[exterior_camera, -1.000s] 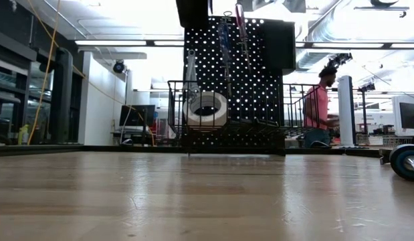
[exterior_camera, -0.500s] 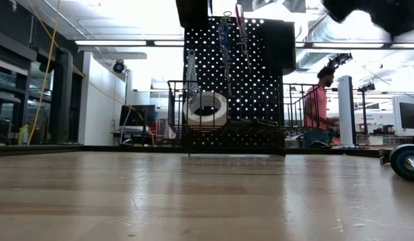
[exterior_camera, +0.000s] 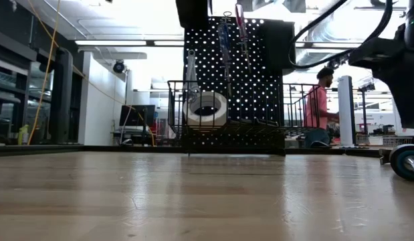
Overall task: Hang tools onto peg board
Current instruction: Adjust the pegboard
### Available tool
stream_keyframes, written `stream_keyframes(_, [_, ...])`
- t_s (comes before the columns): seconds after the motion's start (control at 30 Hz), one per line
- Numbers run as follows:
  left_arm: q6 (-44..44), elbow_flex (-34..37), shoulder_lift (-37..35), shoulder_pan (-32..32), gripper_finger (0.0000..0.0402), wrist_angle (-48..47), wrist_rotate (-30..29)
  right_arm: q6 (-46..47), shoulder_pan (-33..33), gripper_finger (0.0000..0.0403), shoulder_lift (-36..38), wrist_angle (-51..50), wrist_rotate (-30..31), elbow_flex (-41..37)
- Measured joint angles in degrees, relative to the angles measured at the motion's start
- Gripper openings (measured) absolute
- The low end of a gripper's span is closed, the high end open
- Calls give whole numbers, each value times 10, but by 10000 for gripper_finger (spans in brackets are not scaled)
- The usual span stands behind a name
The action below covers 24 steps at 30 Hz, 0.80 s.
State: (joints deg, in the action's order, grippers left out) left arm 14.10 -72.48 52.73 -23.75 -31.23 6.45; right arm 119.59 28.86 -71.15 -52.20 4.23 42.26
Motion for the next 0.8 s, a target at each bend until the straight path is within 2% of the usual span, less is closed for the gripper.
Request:
stream_keyframes(0.1, [-25, 71, -2, 0, 0, 36, 31, -12, 0, 184, 1, -5, 1, 0])
stream_keyframes(0.23, [5, 219, 4, -31, 0, 199, 99, -15, 0, 184, 10, -5, 2, 0])
stream_keyframes(0.33, [24, 277, 11, -88, 0, 353, 122, -16, 0, 184, 21, 2, 8, 0])
stream_keyframes(0.4, [15, 276, 15, -132, 0, 401, 145, -27, 0, 184, 28, 4, 17, 0])
stream_keyframes(0.6, [-43, 216, 95, -212, 4, 297, 199, -60, 0, 184, 46, 10, 33, 0])
stream_keyframes(0.8, [-71, 132, 206, -253, 64, 290, 244, -77, 0, 184, 53, 31, 37, 0])
